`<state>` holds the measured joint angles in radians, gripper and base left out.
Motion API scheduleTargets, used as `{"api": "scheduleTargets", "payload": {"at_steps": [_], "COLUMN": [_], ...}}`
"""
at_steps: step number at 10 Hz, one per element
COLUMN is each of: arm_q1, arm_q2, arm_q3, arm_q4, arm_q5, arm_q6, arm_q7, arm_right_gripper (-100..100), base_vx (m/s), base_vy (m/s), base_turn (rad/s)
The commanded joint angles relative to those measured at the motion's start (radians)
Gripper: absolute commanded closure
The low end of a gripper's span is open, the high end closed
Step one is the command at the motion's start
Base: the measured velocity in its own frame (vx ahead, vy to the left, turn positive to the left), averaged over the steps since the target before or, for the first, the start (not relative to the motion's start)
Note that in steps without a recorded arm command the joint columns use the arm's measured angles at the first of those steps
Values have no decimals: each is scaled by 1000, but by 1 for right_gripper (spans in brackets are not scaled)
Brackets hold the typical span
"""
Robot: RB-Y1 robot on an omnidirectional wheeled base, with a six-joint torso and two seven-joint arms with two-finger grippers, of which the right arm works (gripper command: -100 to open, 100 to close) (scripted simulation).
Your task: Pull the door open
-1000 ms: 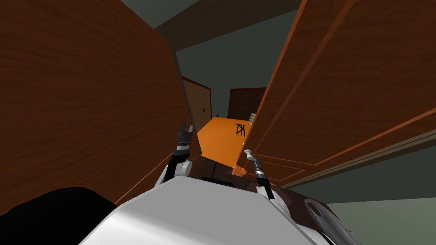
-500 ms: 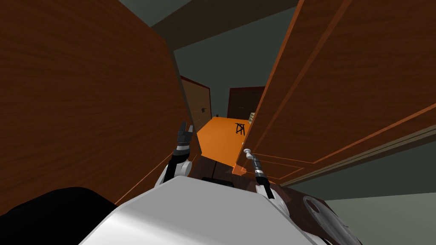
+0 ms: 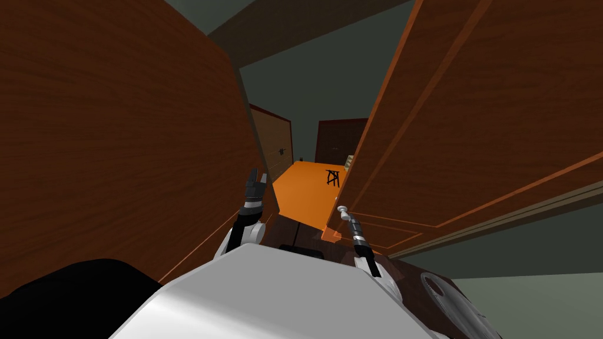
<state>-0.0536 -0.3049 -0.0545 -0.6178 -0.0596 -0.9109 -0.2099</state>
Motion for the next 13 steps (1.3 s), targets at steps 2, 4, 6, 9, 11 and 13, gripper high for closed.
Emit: {"api": "scheduleTargets", "payload": {"at_steps": [2, 4, 6, 9, 11, 13], "arm_q1": [-20, -23, -23, -26, -28, -34], "arm_q2": [23, 20, 20, 18, 15, 11], "arm_q3": [46, 58, 58, 70, 82, 105], "arm_q4": [14, 17, 17, 19, 21, 26], "arm_q5": [-24, -39, -39, -55, -70, -101], "arm_q6": [-12, -11, -11, -11, -10, -9], "arm_q7": [-74, -126, -132, -174, -216, -281], "arm_right_gripper": [100, 100, 100, 100, 100, 100], "base_vx": [-29, -43, -22, -10, -24, -33], "base_vy": [-16, -15, -12, 4, -13, -24], "base_turn": [36, 19, -1, 13, 21, 39]}}
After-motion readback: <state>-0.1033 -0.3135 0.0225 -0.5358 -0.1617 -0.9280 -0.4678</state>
